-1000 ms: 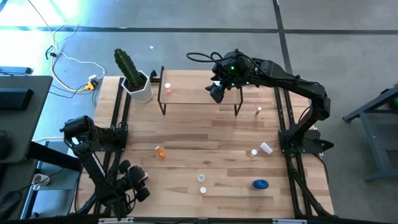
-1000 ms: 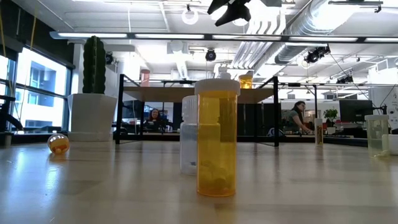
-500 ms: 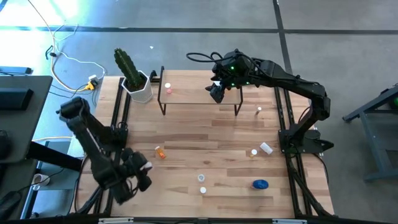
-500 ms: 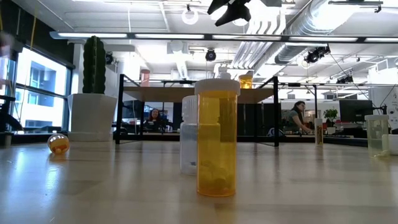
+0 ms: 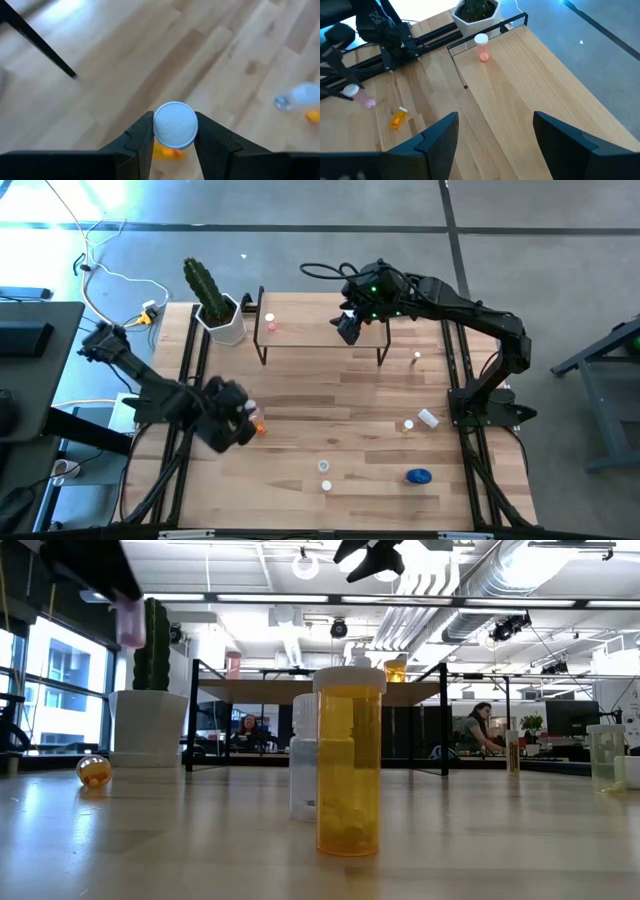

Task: Pick and place medicine bottles onto shelf by color
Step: Put the pink pill bottle on the shelf

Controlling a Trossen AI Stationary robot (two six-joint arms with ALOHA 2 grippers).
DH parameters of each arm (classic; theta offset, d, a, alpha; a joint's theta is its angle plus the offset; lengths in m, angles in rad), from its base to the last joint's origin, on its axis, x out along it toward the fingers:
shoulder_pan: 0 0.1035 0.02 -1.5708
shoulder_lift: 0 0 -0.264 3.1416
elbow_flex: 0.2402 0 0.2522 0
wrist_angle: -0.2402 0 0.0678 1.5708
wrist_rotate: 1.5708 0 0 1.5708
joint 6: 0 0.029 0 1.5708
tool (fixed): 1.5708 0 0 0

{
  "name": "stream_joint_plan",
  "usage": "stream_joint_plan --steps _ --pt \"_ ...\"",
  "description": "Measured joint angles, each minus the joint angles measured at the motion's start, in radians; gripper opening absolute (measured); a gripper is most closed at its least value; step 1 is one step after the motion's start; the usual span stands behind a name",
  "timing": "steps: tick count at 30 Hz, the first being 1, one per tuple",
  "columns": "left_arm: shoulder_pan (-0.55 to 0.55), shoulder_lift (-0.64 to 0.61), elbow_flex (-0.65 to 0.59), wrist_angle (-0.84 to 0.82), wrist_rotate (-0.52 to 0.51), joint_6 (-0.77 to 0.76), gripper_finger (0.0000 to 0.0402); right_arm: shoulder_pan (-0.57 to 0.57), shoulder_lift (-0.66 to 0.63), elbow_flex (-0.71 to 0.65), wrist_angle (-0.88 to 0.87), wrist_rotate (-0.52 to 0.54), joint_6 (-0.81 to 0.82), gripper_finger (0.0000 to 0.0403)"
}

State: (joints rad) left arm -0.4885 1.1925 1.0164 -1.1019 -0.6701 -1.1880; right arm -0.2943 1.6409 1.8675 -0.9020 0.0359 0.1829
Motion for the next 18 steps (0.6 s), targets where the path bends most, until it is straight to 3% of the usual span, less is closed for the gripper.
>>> stream_joint_plan --steps 7,18 --pt "0.188 -0.096 0.0 0.005 0.001 0.173 0.0113 -0.001 0.0 0.0 0.0 0.088 -0.006 0.0247" --pt "0.507 -0.221 0.0 0.168 0.006 0.518 0.0113 -0.063 0.0 0.0 0.0 0.094 -0.024 0.0247"
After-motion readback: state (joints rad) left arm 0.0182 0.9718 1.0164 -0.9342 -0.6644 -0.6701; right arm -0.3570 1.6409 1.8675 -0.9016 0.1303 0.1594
